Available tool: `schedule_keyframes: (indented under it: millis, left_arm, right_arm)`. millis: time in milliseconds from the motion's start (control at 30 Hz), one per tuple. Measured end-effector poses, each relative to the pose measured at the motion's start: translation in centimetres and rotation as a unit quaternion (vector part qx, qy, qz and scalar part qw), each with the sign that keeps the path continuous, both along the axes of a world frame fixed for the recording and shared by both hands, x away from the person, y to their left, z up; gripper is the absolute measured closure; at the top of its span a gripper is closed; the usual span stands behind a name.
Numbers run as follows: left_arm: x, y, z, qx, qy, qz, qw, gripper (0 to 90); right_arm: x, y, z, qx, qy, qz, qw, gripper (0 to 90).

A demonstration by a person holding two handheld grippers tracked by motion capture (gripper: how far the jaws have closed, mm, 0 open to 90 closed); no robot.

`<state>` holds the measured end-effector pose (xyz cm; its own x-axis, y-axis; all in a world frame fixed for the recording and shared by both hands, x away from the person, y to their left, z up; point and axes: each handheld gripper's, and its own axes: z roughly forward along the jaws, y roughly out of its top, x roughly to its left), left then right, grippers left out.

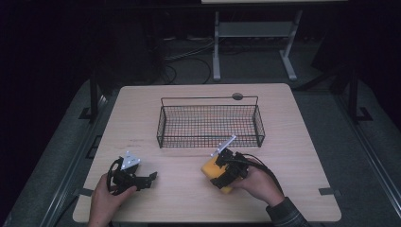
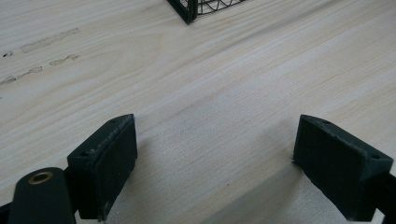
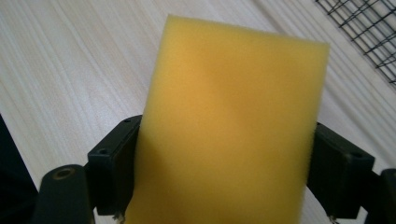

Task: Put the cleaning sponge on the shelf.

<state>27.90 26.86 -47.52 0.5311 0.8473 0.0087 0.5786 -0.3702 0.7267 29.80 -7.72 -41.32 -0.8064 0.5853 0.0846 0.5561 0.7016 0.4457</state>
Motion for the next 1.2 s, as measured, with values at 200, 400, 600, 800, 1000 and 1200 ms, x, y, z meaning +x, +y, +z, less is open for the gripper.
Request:
schedule_keyframes:
  millis: [200,400,600,800,1000,1200]
  left_arm:
    - [0.0,0.0,0.0,0.000,0.000,0.000,1.0000,12.7]
    - [0.0,0.0,0.0,0.000,0.000,0.000,1.0000,12.7]
    - [0.0,0.0,0.0,0.000,0.000,0.000,1.0000,12.7]
    - [0.0,0.0,0.0,0.000,0.000,0.000,1.0000,12.7]
    - [0.0,0.0,0.0,0.001,0.000,-0.001,1.0000,12.7]
    - [0.0,0.0,0.0,0.002,0.000,-0.002,1.0000,12.7]
  right_arm:
    - [0.4,-0.8,0.6,0.008,0.000,-0.009,0.9999,20.5]
    - [0.7,-1.5,1.1,0.005,-0.003,-0.013,0.9999,20.5]
    - [1.0,-2.4,1.6,0.013,0.000,-0.022,0.9997,20.6]
    - [1.5,-3.4,2.4,0.017,-0.004,-0.032,0.9993,20.6]
    - [2.0,-4.2,3.2,0.019,-0.008,-0.040,0.9990,20.7]
    - [2.6,-4.8,4.0,0.019,-0.012,-0.048,0.9986,20.7]
